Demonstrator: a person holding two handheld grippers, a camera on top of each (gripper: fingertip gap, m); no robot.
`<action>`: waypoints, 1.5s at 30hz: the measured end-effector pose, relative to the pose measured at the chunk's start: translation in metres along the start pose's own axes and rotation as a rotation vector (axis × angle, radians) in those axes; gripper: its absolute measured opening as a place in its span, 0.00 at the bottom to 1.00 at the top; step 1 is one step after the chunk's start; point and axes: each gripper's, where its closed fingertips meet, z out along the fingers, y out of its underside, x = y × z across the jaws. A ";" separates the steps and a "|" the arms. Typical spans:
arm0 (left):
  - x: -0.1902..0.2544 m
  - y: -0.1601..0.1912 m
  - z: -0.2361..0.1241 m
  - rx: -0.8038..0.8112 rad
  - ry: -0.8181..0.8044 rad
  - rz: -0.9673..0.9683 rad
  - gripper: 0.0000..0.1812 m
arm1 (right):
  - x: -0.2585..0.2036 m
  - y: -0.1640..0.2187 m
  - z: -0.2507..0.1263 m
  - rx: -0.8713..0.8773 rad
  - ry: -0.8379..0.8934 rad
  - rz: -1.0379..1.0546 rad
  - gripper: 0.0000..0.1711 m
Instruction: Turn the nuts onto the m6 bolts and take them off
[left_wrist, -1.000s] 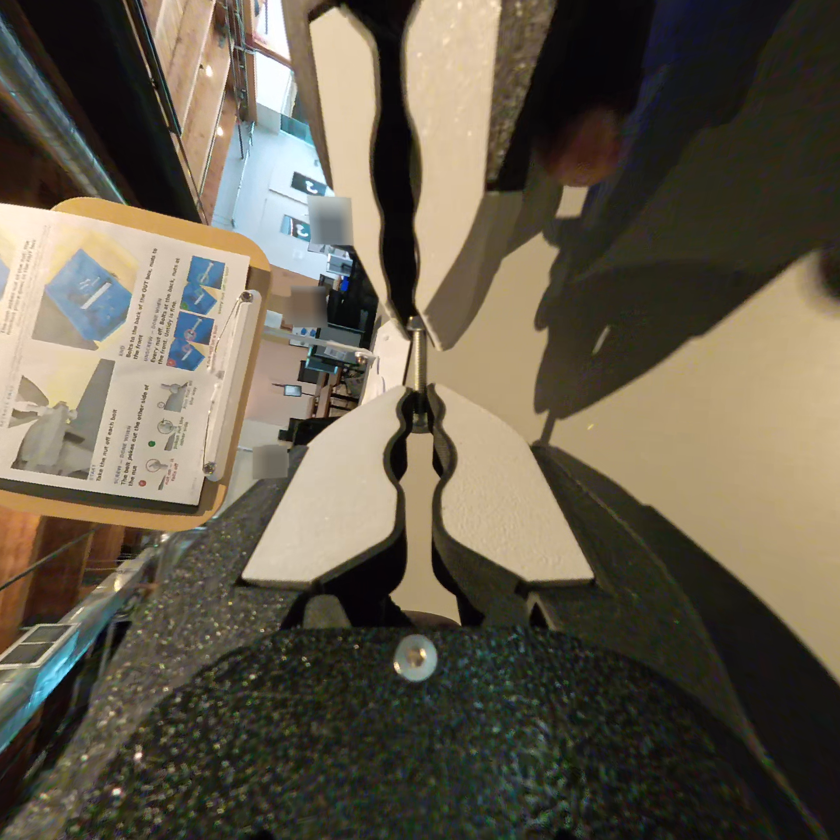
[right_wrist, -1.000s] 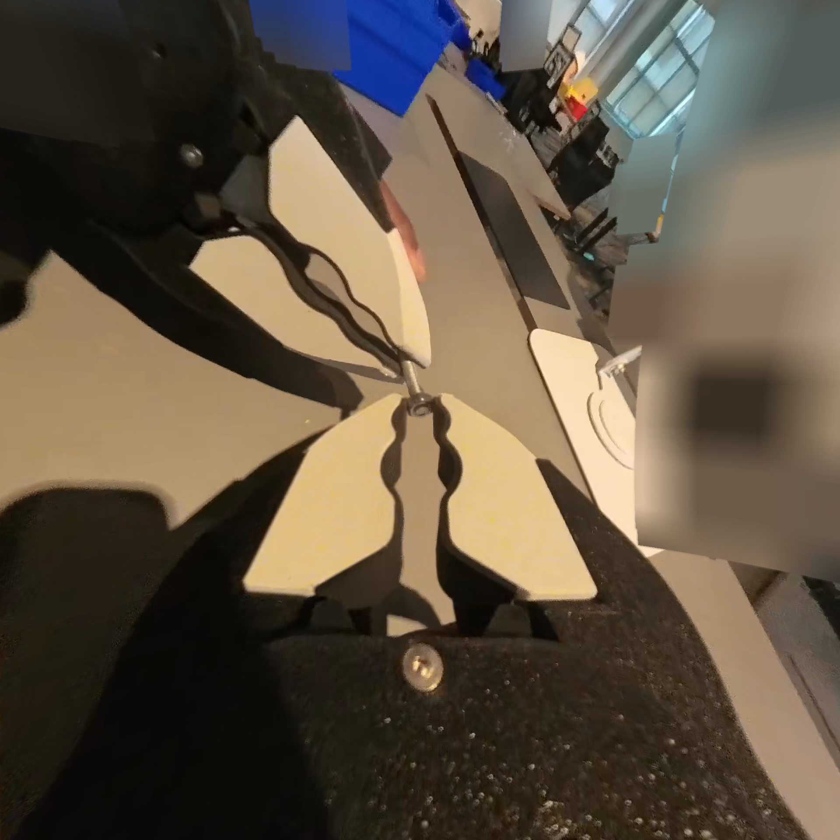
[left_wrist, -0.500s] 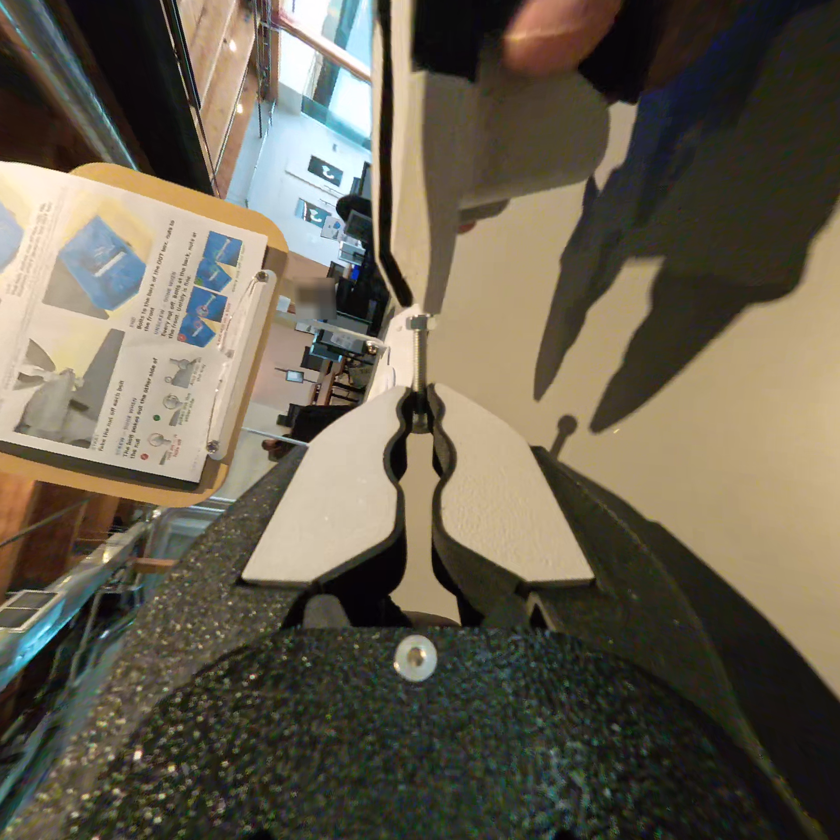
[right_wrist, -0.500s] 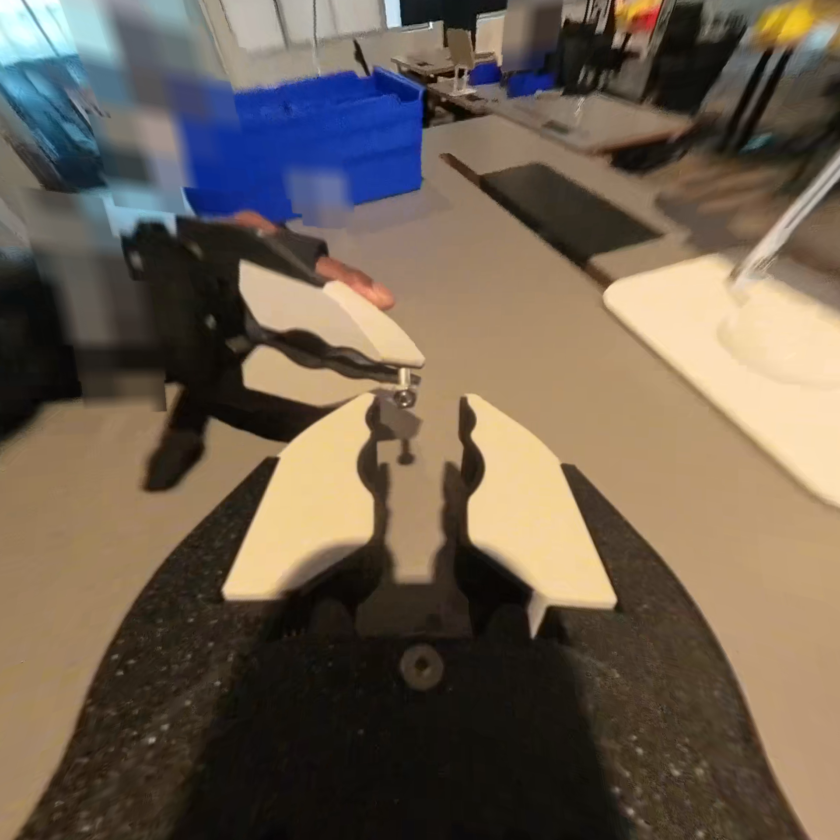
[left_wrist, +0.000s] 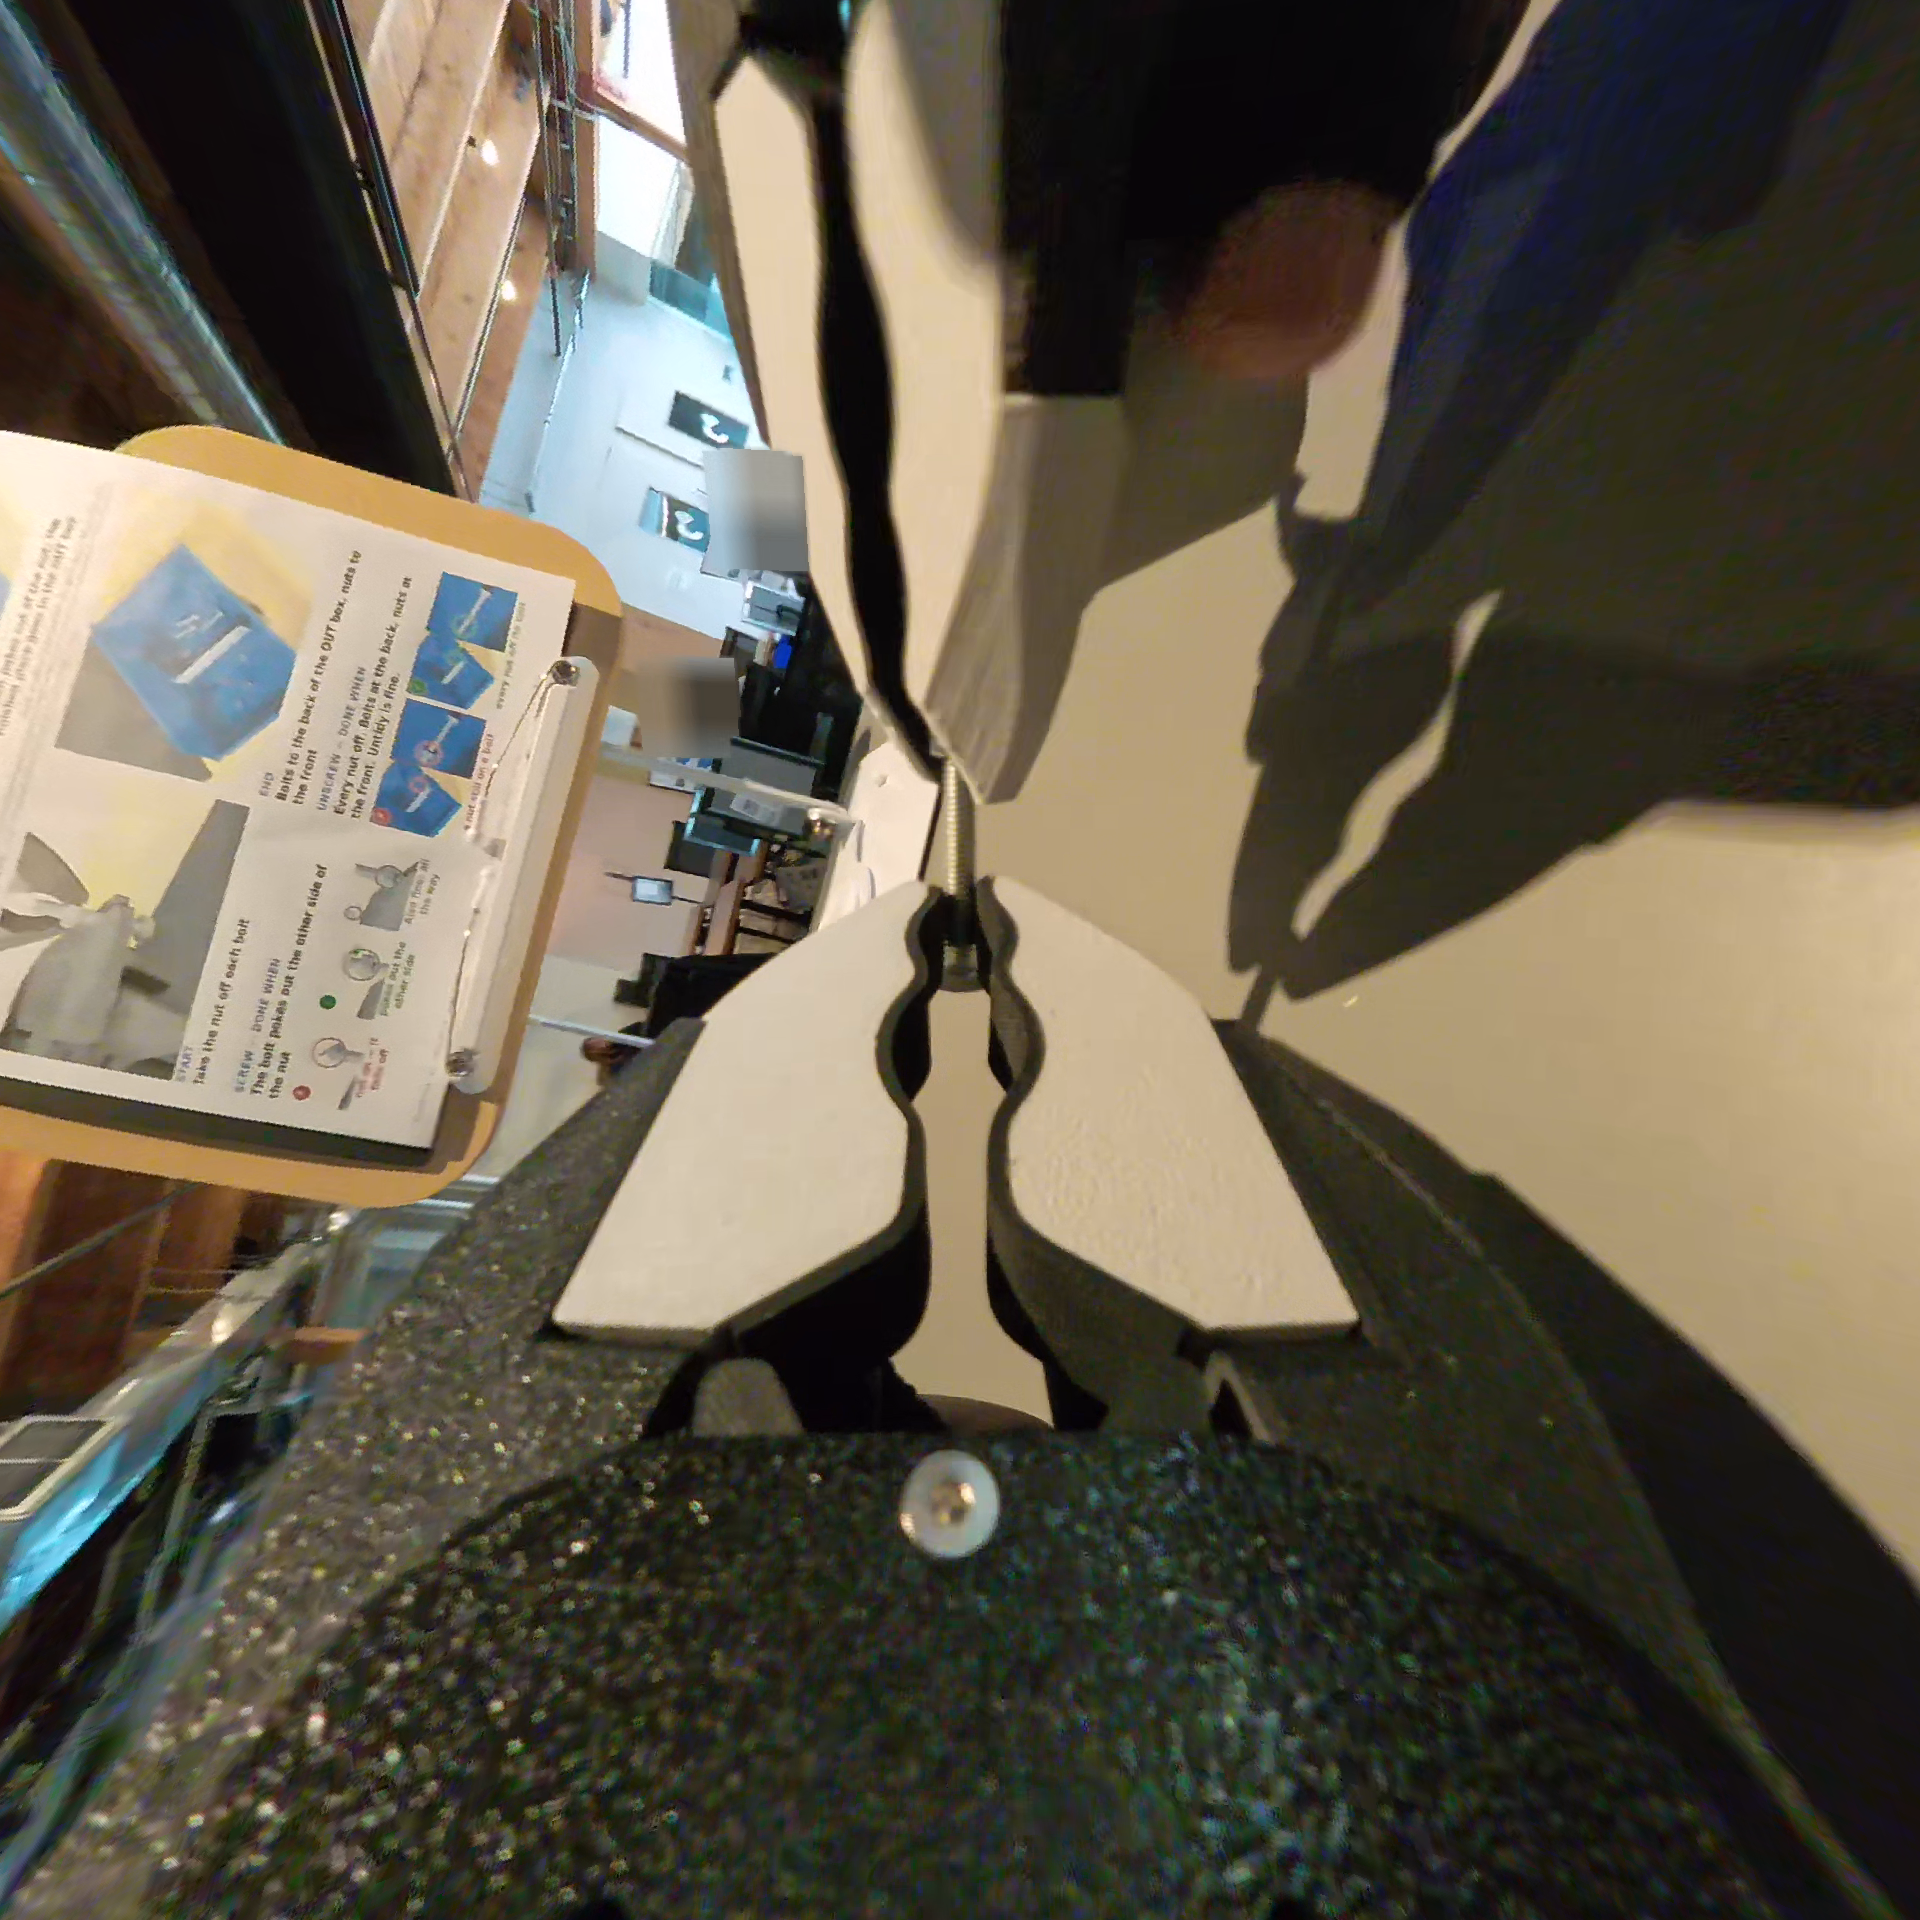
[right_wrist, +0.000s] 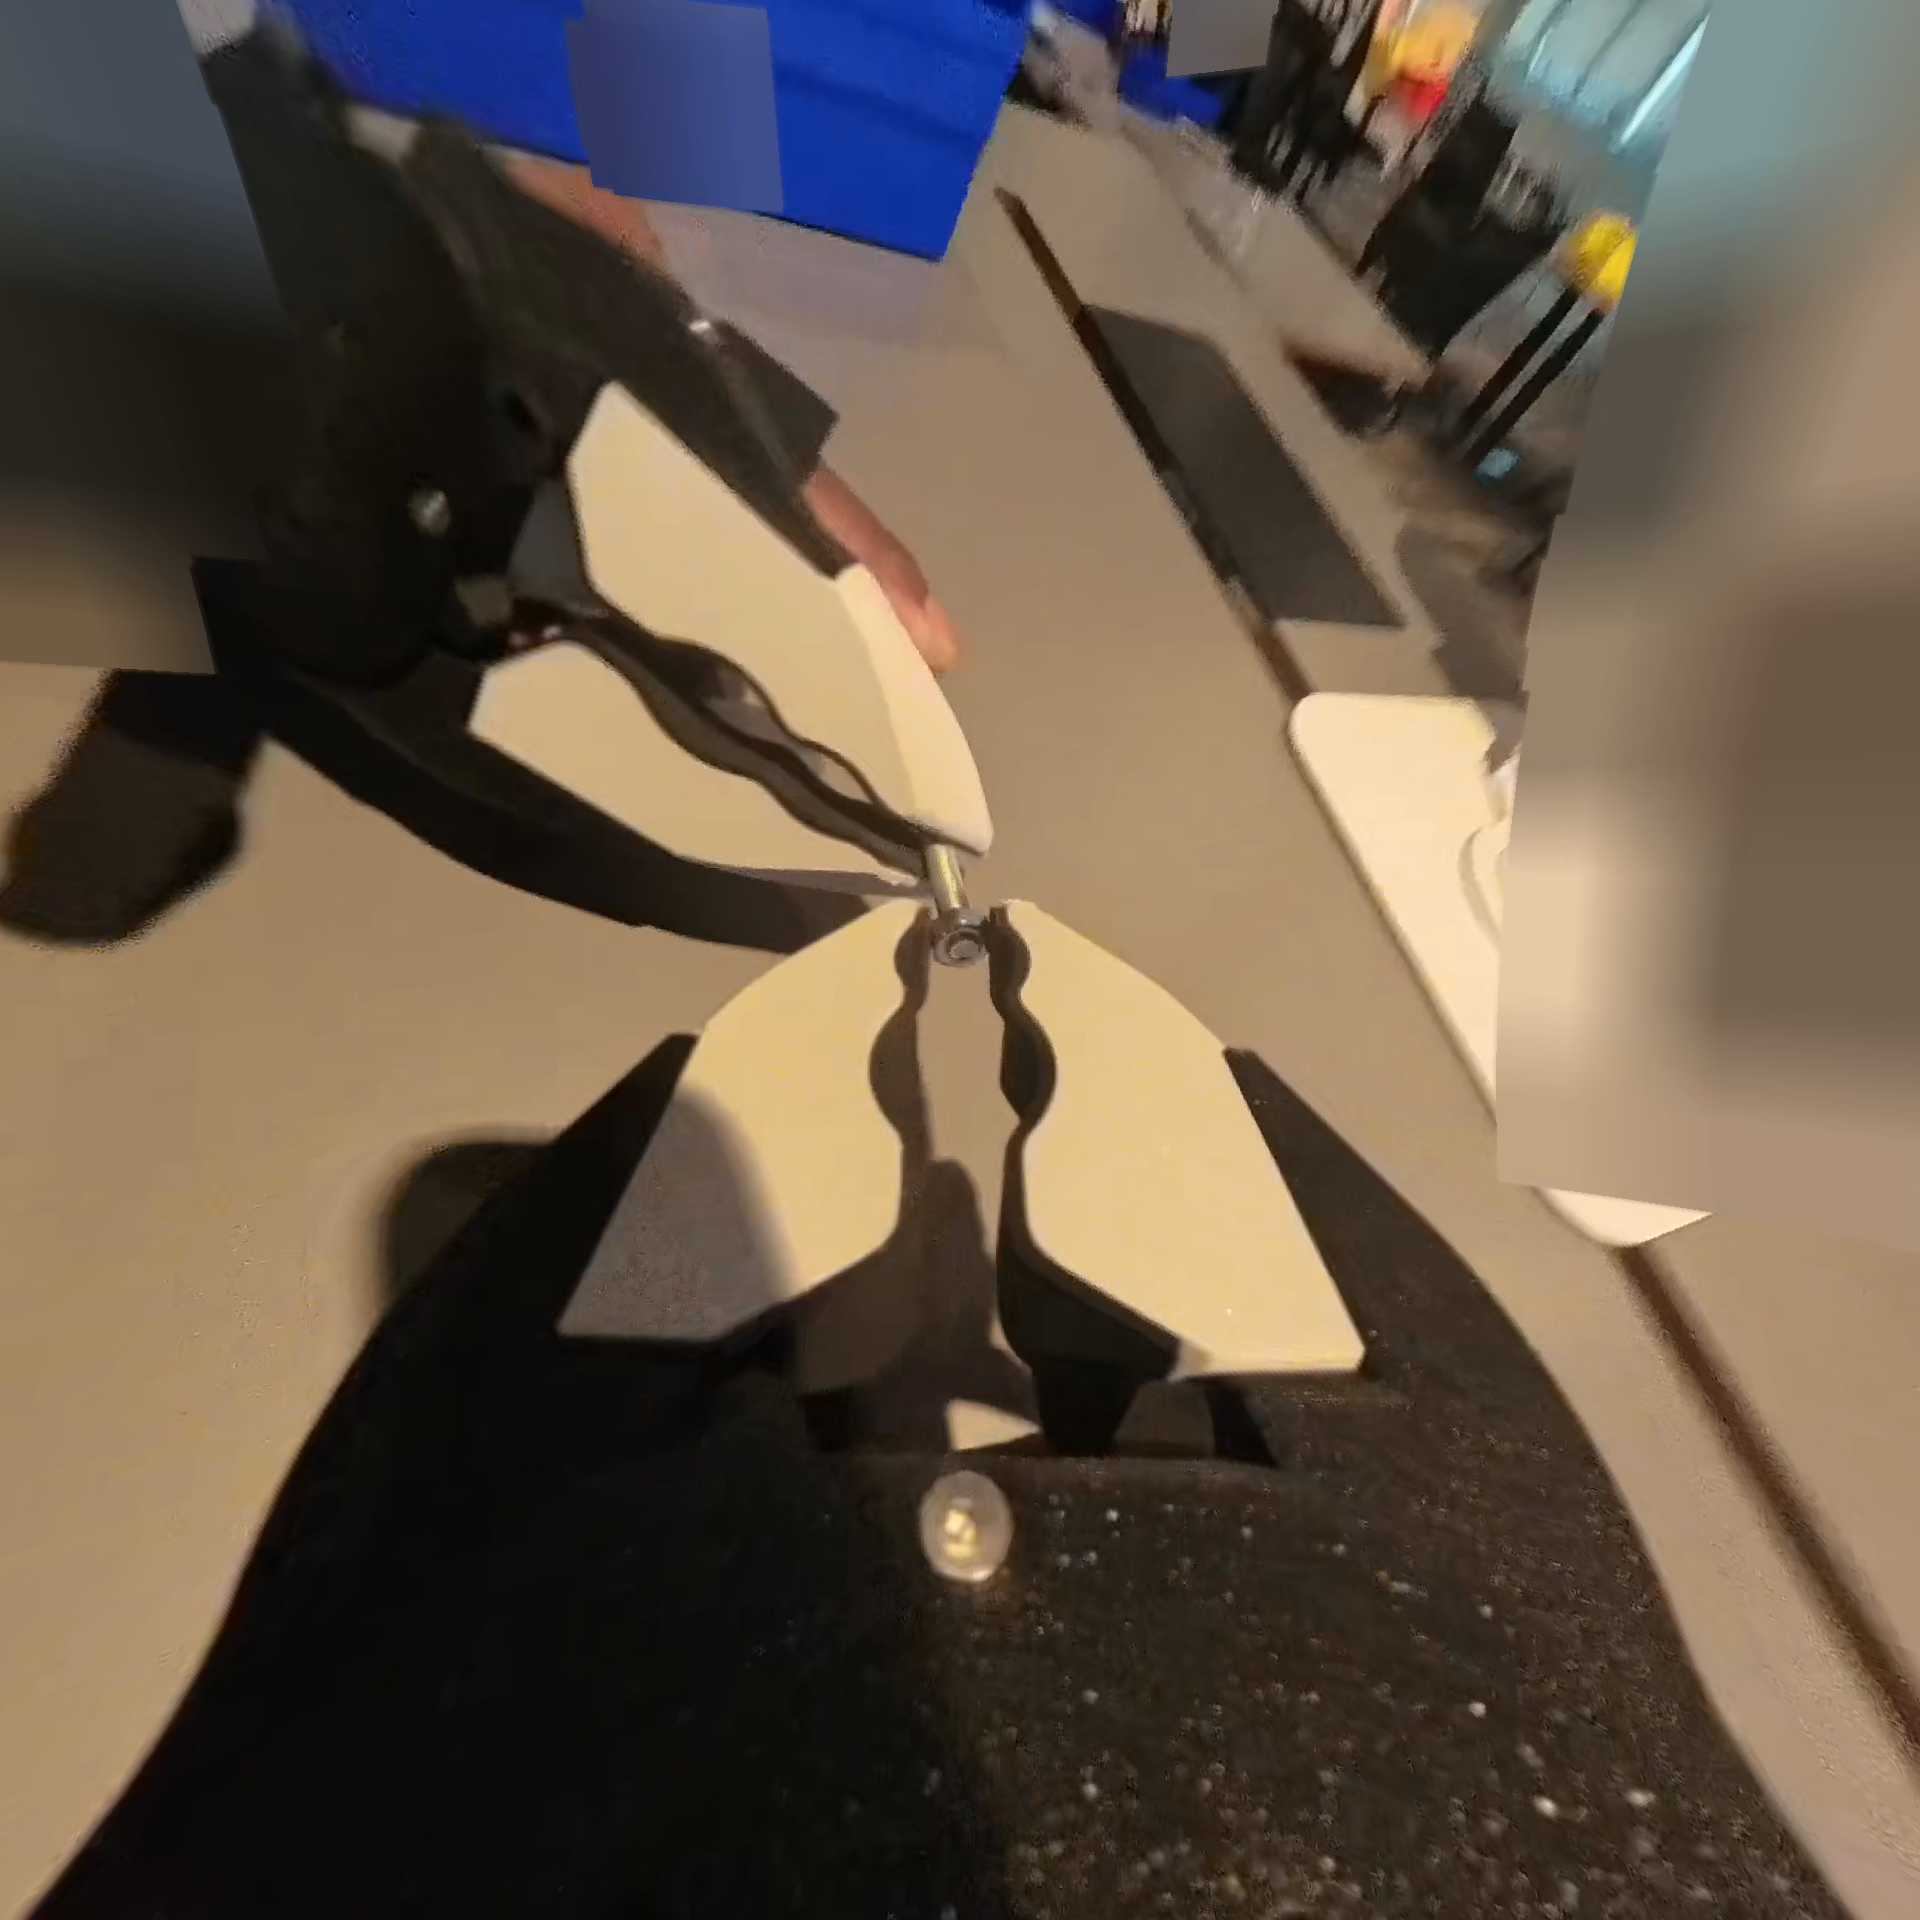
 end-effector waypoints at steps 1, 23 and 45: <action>-0.001 0.002 0.000 -0.014 -0.010 0.023 0.03 | 0.000 0.001 0.002 -0.022 -0.039 0.132 0.06; 0.002 0.003 0.002 -0.020 0.008 0.000 0.03 | 0.003 0.012 0.007 -0.065 0.067 -0.090 0.06; 0.005 0.000 0.001 0.010 0.044 -0.048 0.03 | -0.003 0.008 0.002 -0.033 0.066 -0.209 0.09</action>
